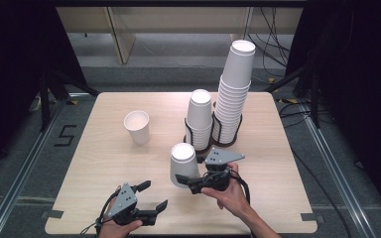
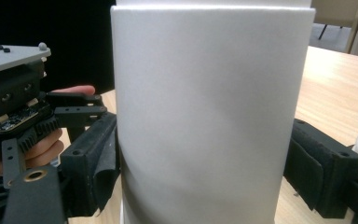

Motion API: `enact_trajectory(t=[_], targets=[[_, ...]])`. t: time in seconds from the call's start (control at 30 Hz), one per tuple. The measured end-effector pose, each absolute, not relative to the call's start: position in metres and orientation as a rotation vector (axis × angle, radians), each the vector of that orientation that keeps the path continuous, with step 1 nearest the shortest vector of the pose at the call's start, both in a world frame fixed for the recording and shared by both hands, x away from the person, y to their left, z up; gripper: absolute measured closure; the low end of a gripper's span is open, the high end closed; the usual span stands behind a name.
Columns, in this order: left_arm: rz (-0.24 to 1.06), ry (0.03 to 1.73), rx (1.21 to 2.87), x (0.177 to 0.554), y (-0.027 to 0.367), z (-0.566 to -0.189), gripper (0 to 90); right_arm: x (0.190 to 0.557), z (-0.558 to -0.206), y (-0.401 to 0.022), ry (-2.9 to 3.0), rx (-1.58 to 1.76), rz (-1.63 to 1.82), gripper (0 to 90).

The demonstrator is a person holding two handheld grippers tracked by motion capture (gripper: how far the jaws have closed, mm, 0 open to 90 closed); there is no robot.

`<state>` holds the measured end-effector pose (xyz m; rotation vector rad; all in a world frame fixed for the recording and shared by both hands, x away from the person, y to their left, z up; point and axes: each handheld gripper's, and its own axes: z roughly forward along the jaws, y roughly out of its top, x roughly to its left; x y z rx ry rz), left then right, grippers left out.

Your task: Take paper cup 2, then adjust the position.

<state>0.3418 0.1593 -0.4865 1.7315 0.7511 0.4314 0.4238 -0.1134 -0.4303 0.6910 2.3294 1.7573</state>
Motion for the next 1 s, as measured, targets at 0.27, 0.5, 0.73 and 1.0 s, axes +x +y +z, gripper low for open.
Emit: enact_trajectory(t=[0.27,0.5,0.73,1.0], targets=[[0.426,0.732,1.718,0.341,0.157,-0.487,14.4,0.419,-0.432,-0.107,2.374,0.683,1.766,18.8],[0.414,0.698,1.712,0.340,0.154,-0.484,14.4,0.416,-0.434,-0.101,2.389,0.667,1.762,18.8],[0.403,0.676,1.707,0.340,0.151,-0.484,14.4,0.412,-0.438,-0.094,2.421,0.646,1.764,18.9],[0.349,0.700,1.680,0.342,0.150,-0.484,14.3,0.406,-0.439,-0.085,2.413,0.618,1.761,18.9]])
